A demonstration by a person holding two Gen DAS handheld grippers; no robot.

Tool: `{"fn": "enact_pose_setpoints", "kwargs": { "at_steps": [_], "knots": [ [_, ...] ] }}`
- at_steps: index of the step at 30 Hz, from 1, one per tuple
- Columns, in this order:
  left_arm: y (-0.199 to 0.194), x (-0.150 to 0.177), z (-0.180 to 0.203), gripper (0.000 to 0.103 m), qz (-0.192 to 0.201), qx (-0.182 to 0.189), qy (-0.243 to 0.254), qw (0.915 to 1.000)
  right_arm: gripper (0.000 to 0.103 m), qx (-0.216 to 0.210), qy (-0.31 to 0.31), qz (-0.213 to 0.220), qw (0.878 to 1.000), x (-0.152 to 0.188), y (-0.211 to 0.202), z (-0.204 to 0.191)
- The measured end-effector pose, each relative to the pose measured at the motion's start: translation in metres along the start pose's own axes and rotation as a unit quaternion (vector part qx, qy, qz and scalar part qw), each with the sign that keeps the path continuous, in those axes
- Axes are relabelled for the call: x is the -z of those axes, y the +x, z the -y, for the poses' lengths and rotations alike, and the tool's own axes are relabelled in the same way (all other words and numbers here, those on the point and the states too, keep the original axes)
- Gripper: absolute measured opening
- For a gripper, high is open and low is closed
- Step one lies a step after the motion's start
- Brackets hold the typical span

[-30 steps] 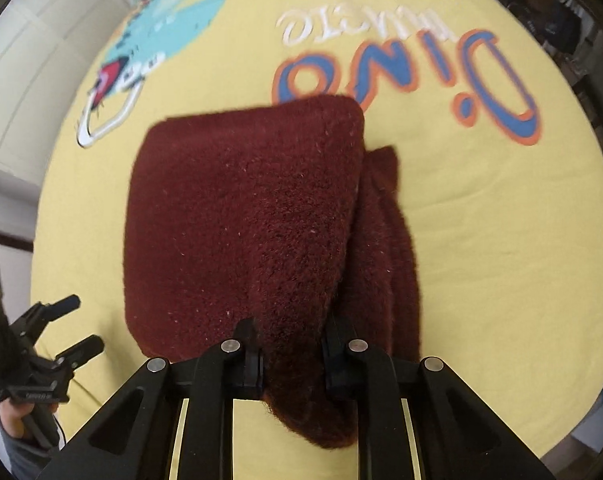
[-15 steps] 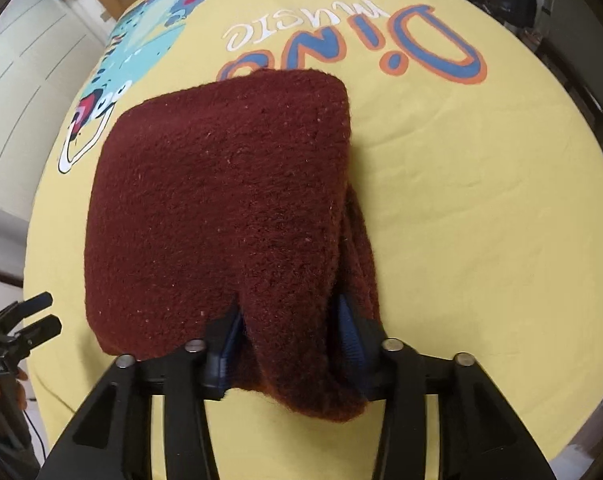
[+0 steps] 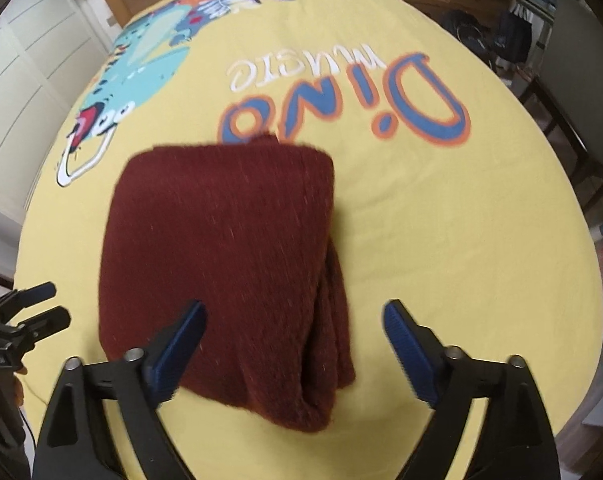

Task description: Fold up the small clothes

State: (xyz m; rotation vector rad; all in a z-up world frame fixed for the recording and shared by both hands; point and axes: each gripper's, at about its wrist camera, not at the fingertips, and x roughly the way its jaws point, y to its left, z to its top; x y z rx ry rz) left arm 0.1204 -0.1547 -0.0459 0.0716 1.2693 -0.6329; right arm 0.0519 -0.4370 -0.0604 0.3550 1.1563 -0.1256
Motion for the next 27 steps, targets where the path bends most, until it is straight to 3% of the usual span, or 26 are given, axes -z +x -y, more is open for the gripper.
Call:
{"fn": "enact_pose_setpoints", "kwargs": {
  "at_steps": [1, 5, 11, 15, 21, 27],
  "knots": [
    [0.003, -0.005, 0.002, 0.102, -0.003, 0.001, -0.001, 1.0000, 0.103, 0.000, -0.003, -0.002, 1.000, -0.004, 0.001, -0.003],
    [0.030, -0.026, 0.014, 0.102, -0.018, 0.002, -0.004, 0.9998, 0.102, -0.006, -0.011, -0.013, 1.000, -0.018, 0.017, -0.010],
    [0.074, -0.035, 0.011, 0.102, -0.054, 0.017, -0.034, 0.9978, 0.102, -0.004, -0.021, -0.083, 0.996, -0.016, 0.070, -0.013],
    [0.094, -0.027, 0.014, 0.102, -0.068, 0.009, -0.022, 0.9974, 0.102, -0.022, -0.008, -0.084, 0.996, -0.006, 0.088, 0.002],
    [0.111, -0.015, 0.009, 0.103, -0.058, 0.016, -0.037, 0.9975, 0.102, -0.071, -0.004, -0.059, 0.996, 0.008, 0.102, 0.015],
    [0.112, -0.012, 0.012, 0.102, -0.050, 0.007, -0.015, 0.9986, 0.102, -0.105, 0.042, -0.084, 0.990, 0.012, 0.112, 0.025]
  ]
}}
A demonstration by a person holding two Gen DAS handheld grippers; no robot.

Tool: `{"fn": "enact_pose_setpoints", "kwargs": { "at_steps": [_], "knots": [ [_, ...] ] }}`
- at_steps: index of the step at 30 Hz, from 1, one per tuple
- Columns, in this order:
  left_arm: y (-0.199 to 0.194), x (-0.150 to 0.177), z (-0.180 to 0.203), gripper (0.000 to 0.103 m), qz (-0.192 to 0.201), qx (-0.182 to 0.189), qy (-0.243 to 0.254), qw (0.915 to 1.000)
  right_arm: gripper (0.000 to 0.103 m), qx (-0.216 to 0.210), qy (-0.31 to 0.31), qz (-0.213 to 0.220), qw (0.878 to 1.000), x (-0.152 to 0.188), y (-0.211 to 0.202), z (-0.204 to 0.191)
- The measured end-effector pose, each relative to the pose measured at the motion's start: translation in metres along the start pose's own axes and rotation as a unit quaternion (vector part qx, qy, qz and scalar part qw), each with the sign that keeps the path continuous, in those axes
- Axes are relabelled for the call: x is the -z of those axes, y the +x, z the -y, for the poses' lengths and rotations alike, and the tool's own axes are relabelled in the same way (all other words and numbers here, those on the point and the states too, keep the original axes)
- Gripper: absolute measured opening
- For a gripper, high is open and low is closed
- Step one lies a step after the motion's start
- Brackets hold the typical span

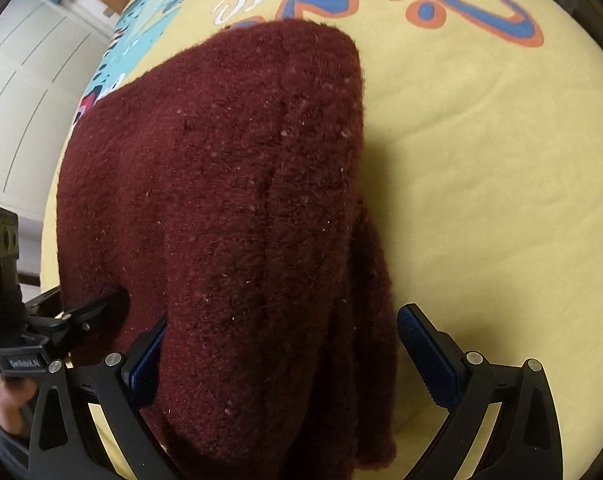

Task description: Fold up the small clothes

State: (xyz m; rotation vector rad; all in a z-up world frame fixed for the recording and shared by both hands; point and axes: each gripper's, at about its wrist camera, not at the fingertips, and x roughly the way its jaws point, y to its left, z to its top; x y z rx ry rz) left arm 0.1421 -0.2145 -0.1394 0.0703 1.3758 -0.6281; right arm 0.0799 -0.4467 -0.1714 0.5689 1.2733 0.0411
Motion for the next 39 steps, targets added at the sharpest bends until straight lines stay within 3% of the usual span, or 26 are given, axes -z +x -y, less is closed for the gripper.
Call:
{"fn": "enact_pose_setpoints", "kwargs": {
  "at_steps": [1, 2, 4, 9, 11, 21, 25, 32, 39],
  "knots": [
    [0.000, 0.000, 0.001, 0.101, 0.002, -0.005, 0.007, 1.0000, 0.097, -0.003, -0.006, 0.004, 1.000, 0.000, -0.001, -0.002],
    [0.000, 0.000, 0.004, 0.092, 0.005, -0.006, 0.015, 0.9999, 0.084, -0.015, -0.010, 0.007, 1.000, 0.001, -0.002, -0.005],
    [-0.003, 0.000, 0.008, 0.085, 0.010, -0.007, 0.021, 0.9997, 0.065, -0.038, -0.004, 0.012, 0.999, 0.002, -0.006, -0.010],
    [-0.012, -0.001, 0.016, 0.054, 0.011, 0.001, 0.049, 0.9988, 0.048, -0.027, 0.005, 0.020, 0.999, 0.006, -0.013, -0.022],
    [-0.021, -0.001, 0.017, 0.049, 0.012, 0.004, 0.063, 0.9980, 0.044, -0.026, 0.011, 0.025, 0.999, 0.008, -0.018, -0.025],
    [-0.118, -0.007, 0.010, 0.046, 0.085, 0.044, 0.090, 0.9913, 0.039, -0.029, -0.030, 0.096, 0.995, 0.013, -0.090, -0.079],
    [-0.149, 0.004, -0.004, 0.046, 0.109, 0.031, 0.095, 0.9890, 0.039, -0.042, -0.048, 0.114, 0.991, 0.011, -0.102, -0.111],
    [-0.151, 0.044, -0.043, 0.046, 0.114, 0.007, 0.071, 0.9909, 0.039, -0.041, -0.074, 0.096, 0.992, 0.010, -0.067, -0.167],
    [-0.113, 0.064, -0.085, 0.047, 0.078, -0.010, 0.054, 0.9955, 0.039, -0.009, -0.072, 0.061, 0.996, 0.020, -0.007, -0.180]
  ]
}}
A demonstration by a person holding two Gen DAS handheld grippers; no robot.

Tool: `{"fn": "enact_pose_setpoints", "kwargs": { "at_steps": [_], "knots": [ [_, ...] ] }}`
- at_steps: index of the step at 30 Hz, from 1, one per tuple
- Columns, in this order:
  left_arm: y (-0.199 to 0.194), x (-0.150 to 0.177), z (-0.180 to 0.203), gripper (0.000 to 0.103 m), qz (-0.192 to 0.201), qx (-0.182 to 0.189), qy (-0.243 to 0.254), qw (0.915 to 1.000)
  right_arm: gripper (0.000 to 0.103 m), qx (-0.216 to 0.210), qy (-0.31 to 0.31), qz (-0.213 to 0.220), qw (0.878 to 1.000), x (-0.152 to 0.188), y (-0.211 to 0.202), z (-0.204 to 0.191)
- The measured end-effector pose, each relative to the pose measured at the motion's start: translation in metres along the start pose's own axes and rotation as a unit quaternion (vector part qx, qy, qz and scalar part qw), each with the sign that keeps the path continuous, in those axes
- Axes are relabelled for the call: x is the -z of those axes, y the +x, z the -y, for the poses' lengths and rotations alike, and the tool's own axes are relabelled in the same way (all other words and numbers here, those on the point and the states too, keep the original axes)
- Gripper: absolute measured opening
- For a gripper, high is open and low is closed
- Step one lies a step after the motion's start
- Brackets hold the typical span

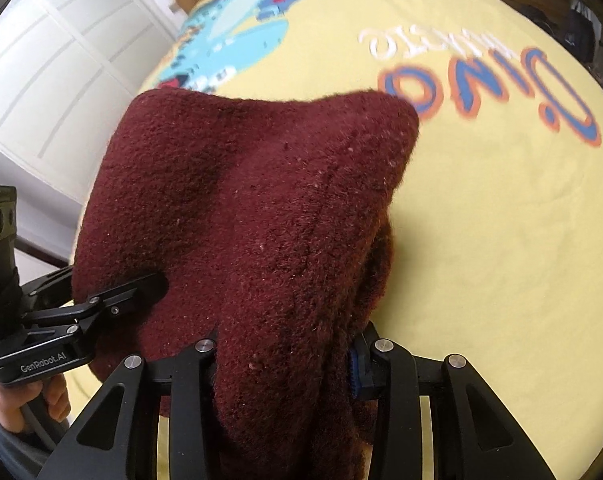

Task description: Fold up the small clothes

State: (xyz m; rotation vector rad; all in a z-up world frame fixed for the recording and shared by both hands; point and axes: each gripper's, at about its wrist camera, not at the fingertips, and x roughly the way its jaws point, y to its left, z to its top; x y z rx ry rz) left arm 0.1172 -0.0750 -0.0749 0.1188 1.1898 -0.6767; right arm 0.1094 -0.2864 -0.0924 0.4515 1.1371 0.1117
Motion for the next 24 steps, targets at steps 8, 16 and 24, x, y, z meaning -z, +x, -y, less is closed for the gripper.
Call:
{"fn": "enact_pose_setpoints", "kwargs": {
  "at_steps": [8, 16, 24],
  "knots": [
    [0.010, 0.009, -0.017, 0.064, -0.015, -0.012, -0.026, 0.9995, 0.067, 0.029, 0.003, -0.007, 1.000, 0.006, 0.030, 0.024],
    [-0.033, 0.012, -0.019, 0.101, 0.000, -0.058, -0.031, 0.9978, 0.086, 0.046, -0.009, 0.028, 0.998, 0.006, -0.013, 0.015],
    [-0.039, 0.030, -0.022, 0.102, 0.024, -0.080, -0.044, 0.9955, 0.102, 0.080, -0.054, 0.038, 0.995, 0.031, -0.016, -0.005]
  ]
}}
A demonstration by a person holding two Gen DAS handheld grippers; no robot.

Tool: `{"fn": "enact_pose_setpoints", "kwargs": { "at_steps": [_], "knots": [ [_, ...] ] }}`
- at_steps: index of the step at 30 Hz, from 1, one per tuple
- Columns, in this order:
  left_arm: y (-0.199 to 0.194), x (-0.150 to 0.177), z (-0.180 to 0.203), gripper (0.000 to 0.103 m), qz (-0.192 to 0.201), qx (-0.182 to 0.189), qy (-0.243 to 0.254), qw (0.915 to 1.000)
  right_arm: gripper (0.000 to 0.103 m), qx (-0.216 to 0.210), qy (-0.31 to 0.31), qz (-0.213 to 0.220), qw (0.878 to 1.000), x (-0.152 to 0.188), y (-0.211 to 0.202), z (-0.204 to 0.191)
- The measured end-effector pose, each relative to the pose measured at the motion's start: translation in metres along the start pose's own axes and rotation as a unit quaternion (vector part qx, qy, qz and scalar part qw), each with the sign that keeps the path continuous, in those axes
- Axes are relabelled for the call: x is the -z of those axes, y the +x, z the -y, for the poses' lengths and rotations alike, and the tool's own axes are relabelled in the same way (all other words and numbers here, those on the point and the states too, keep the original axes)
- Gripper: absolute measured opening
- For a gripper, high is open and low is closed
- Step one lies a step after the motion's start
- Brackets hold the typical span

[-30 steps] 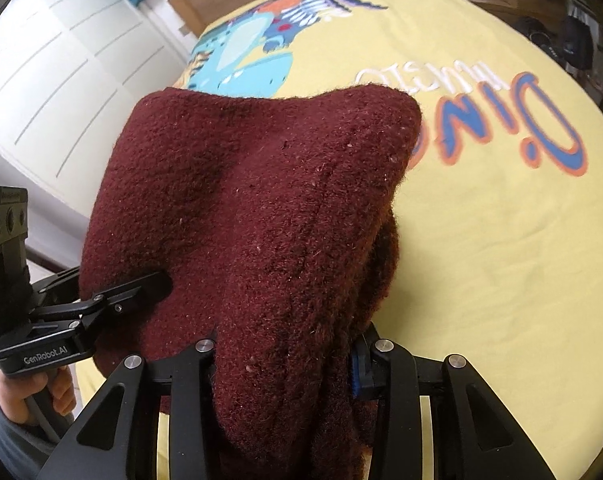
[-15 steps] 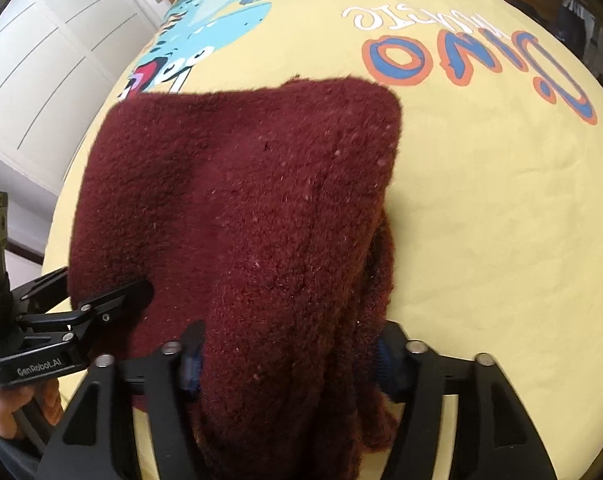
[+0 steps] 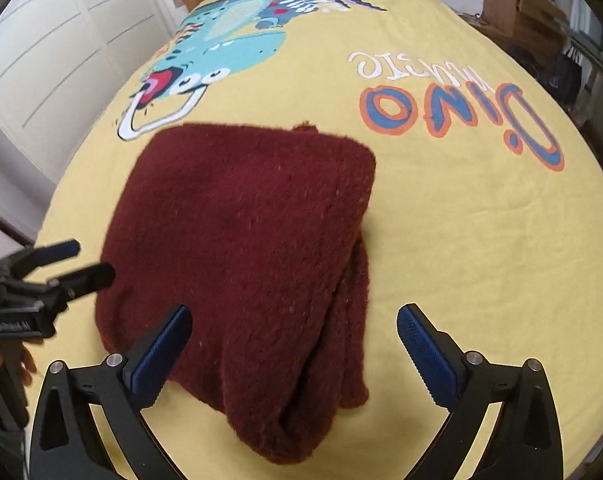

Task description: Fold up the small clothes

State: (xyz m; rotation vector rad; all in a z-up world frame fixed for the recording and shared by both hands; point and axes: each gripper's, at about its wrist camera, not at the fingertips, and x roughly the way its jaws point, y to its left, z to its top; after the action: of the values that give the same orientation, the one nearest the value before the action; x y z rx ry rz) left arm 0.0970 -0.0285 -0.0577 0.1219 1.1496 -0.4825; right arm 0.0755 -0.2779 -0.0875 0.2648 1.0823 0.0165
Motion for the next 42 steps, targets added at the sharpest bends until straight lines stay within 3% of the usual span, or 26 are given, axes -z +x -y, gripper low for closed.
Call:
{"fn": "enact_pose_setpoints", "kwargs": {
  "at_steps": [6, 15, 20, 31, 38, 42],
  "knots": [
    [0.027, 0.011, -0.003, 0.102, -0.008, -0.019, 0.012, 0.9997, 0.102, 0.063, -0.006, 0.005, 0.998, 0.020, 0.012, 0.017],
    [0.046, 0.025, -0.015, 0.102, -0.003, 0.013, -0.012, 0.9998, 0.102, 0.042, 0.010, -0.005, 0.999, 0.039, 0.036, 0.051],
    [0.033, 0.026, -0.006, 0.102, 0.011, -0.004, 0.003, 0.9999, 0.102, 0.029, 0.034, -0.002, 0.999, 0.045, 0.036, 0.056],
    [-0.051, 0.035, -0.002, 0.102, 0.054, -0.034, -0.013, 0.9979, 0.102, 0.026, 0.024, 0.046, 0.998, 0.040, -0.051, 0.038],
    [-0.114, 0.052, 0.001, 0.102, 0.088, -0.052, -0.025, 0.9945, 0.102, 0.044, 0.006, 0.084, 0.995, 0.057, -0.123, 0.029],
    [-0.129, 0.067, -0.003, 0.102, 0.084, -0.063, -0.036, 0.9938, 0.102, 0.057, 0.006, 0.090, 0.994, 0.069, -0.145, 0.031]
  ]
}}
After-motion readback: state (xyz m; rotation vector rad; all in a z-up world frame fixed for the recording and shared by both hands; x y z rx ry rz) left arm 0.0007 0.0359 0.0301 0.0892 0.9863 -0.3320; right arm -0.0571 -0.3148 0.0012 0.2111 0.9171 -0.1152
